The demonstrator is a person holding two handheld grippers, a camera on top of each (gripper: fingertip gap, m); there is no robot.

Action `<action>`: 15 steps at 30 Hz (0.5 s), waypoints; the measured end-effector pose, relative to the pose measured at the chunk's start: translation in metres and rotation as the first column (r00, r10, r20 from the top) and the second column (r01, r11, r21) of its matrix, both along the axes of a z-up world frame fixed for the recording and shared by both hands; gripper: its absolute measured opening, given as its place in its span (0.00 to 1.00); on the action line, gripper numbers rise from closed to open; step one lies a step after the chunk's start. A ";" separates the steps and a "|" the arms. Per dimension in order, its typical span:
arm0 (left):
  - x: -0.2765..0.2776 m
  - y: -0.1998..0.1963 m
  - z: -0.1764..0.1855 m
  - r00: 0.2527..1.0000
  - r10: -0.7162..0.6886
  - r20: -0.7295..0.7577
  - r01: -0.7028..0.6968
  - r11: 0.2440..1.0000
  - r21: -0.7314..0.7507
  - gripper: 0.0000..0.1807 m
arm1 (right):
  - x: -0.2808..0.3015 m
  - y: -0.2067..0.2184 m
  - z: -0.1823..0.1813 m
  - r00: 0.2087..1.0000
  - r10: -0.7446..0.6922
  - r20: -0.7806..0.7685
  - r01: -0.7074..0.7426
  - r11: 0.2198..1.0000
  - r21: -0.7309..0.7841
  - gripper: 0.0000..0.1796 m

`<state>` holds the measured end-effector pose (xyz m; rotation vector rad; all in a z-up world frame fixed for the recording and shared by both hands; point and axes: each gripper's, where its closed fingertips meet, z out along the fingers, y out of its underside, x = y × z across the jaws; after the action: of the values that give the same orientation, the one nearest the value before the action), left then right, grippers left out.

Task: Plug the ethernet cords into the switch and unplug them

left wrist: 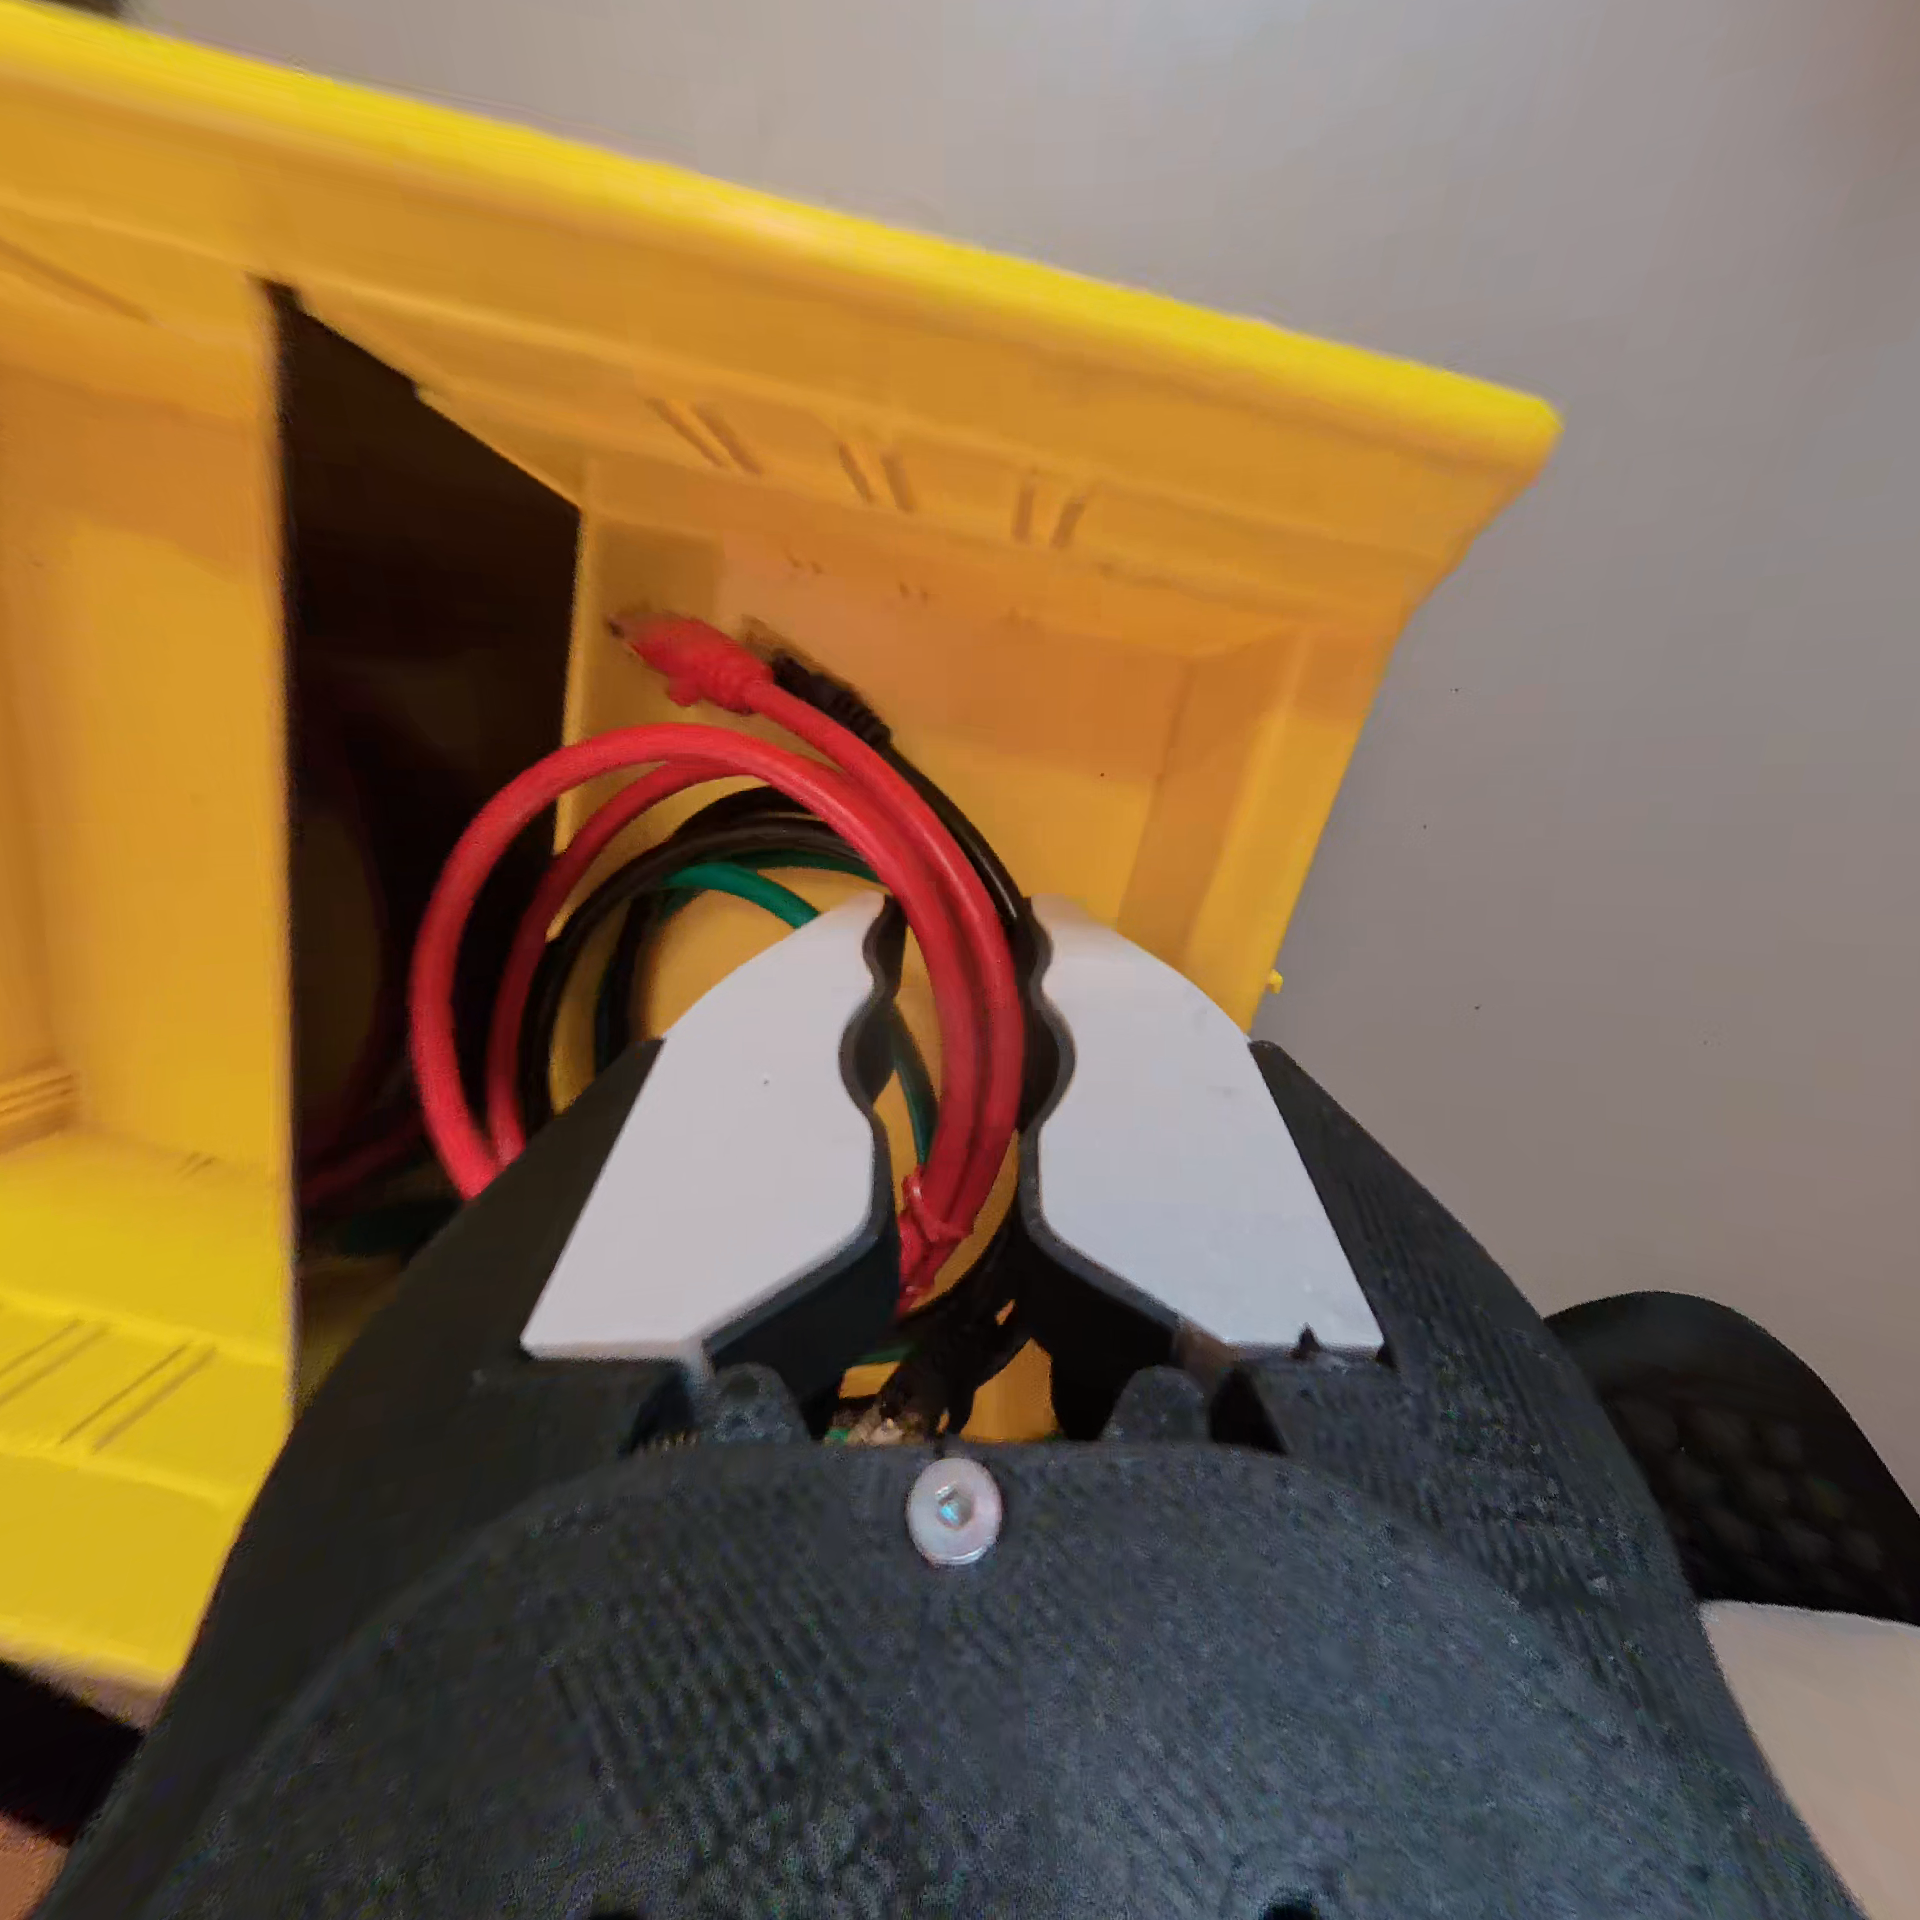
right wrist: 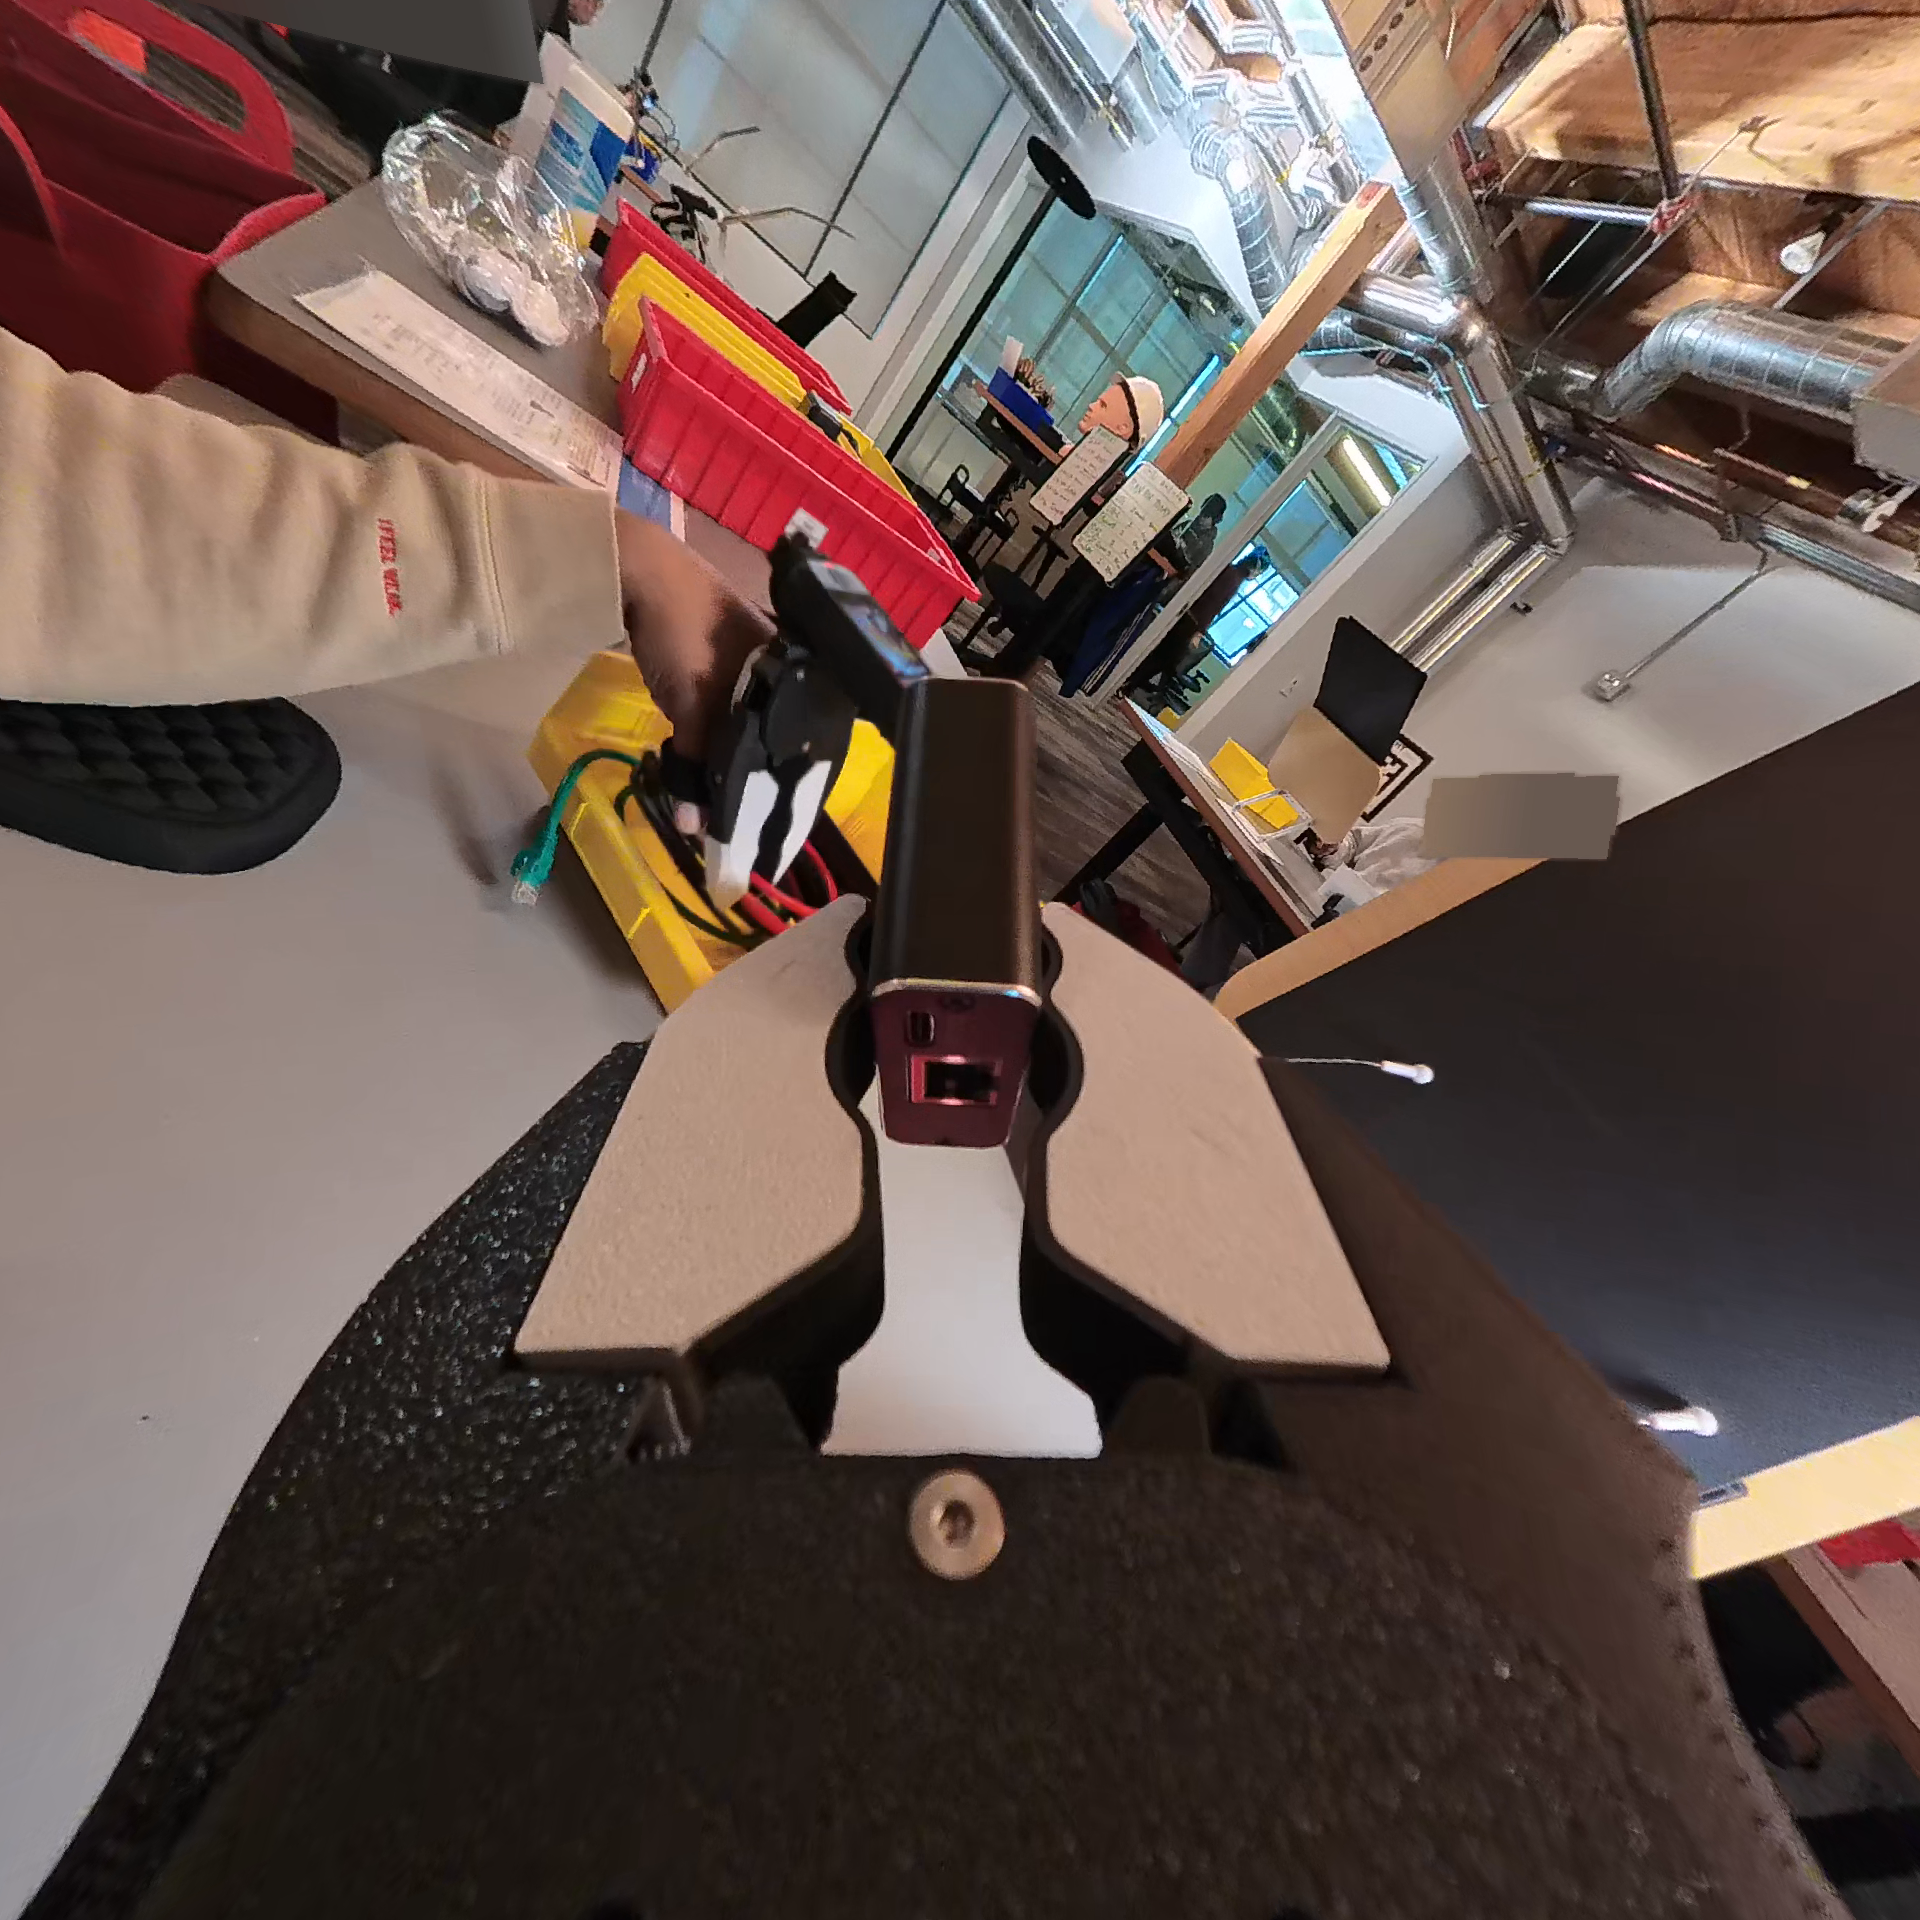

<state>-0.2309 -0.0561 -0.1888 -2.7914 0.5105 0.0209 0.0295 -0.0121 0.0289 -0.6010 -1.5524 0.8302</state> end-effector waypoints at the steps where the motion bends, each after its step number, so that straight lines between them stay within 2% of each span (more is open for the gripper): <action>1: -0.003 0.001 0.010 1.000 0.010 -0.018 -0.009 0.999 0.034 0.10 | 0.001 0.000 0.001 1.000 0.000 -0.004 0.000 1.000 -0.001 0.14; 9: -0.012 -0.005 0.107 0.979 0.105 -0.173 -0.037 0.932 0.360 0.05 | 0.001 0.005 0.001 1.000 -0.008 -0.004 0.008 1.000 -0.016 0.14; 12: -0.002 -0.009 0.134 0.973 0.107 -0.206 -0.006 0.899 0.439 0.04 | 0.000 0.003 0.000 1.000 -0.010 -0.002 0.010 1.000 -0.007 0.14; 15: 0.023 -0.011 0.156 0.979 0.044 -0.199 0.062 0.864 0.499 0.04 | 0.002 0.004 0.002 1.000 -0.013 -0.007 0.013 1.000 -0.007 0.14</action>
<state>-0.2077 -0.0671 -0.0330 -2.2787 0.4821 0.3881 0.0313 -0.0078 0.0306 -0.6121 -1.5384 0.8267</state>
